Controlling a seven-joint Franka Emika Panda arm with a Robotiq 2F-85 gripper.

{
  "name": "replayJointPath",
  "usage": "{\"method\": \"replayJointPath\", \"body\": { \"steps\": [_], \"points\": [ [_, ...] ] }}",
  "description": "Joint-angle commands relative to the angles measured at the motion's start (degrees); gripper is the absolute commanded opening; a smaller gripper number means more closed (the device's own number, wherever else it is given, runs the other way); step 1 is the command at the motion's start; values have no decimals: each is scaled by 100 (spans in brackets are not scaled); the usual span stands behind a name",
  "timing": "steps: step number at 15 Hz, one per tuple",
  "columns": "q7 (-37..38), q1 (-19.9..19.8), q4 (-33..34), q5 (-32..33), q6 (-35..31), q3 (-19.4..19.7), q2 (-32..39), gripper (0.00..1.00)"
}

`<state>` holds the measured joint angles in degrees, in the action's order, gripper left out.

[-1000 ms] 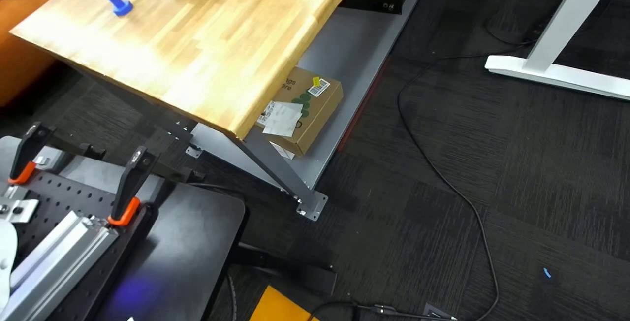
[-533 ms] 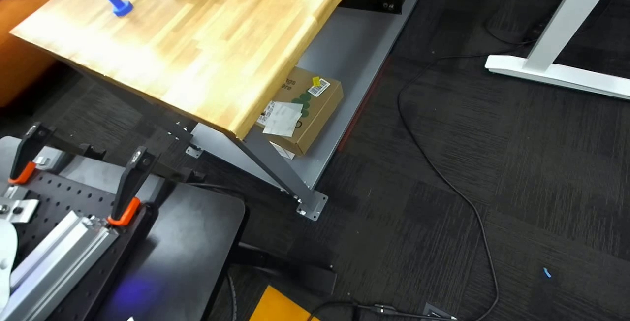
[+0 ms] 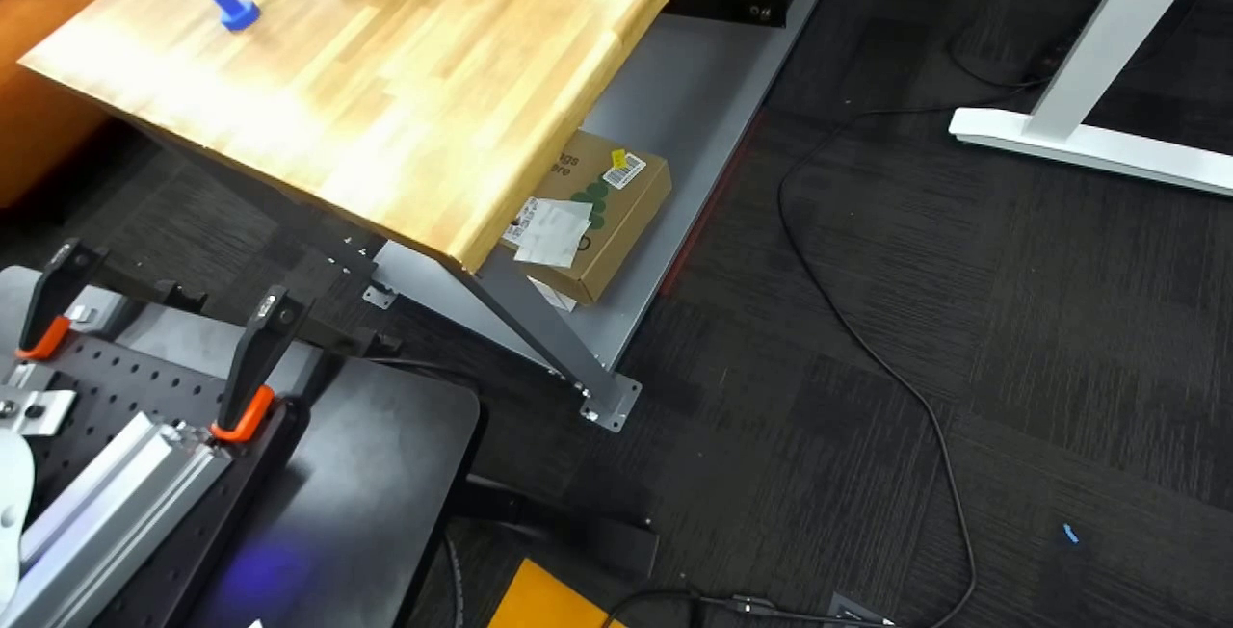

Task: Pick up the lemon from the green pot then place it inside the open drawer

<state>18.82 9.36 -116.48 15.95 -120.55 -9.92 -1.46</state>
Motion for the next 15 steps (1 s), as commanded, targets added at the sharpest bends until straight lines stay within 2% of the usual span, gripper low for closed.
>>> {"method": "replayJointPath", "body": {
  "steps": [1,6,9,10,13,14,15],
  "points": [
    [-296,-31,374,-217,171,59,333,32],
    [-439,-4,690,-332,146,141,762,32],
    [-381,40,757,-283,48,141,761,32],
    [-272,53,661,-194,21,156,772,57],
    [-271,69,731,-193,22,152,770,57],
    [-253,69,745,-172,34,157,755,32],
    [-230,63,754,-156,40,167,752,32]
  ]
}}
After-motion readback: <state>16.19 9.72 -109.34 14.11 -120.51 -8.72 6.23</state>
